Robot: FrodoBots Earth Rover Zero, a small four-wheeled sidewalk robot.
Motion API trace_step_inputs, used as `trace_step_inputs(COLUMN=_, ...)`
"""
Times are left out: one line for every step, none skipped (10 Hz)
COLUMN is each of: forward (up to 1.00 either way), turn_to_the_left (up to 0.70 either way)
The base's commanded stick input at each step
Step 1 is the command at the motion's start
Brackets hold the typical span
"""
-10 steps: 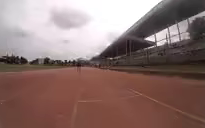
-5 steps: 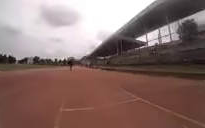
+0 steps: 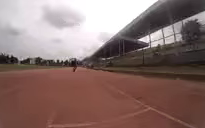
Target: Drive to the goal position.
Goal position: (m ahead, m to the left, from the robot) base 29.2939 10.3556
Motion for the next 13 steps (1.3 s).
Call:
trace_step_inputs(forward=0.70, turn_to_the_left=0.00)
trace_step_inputs(forward=0.70, turn_to_the_left=0.00)
trace_step_inputs(forward=0.70, turn_to_the_left=0.00)
trace_step_inputs(forward=0.70, turn_to_the_left=0.00)
trace_step_inputs(forward=0.70, turn_to_the_left=0.00)
trace_step_inputs(forward=0.70, turn_to_the_left=0.00)
trace_step_inputs(forward=0.70, turn_to_the_left=0.00)
trace_step_inputs(forward=0.70, turn_to_the_left=0.00)
trace_step_inputs(forward=0.70, turn_to_the_left=0.00)
trace_step_inputs(forward=0.70, turn_to_the_left=0.00)
trace_step_inputs(forward=0.70, turn_to_the_left=0.00)
trace_step_inputs(forward=0.70, turn_to_the_left=0.00)
trace_step_inputs(forward=0.70, turn_to_the_left=0.00)
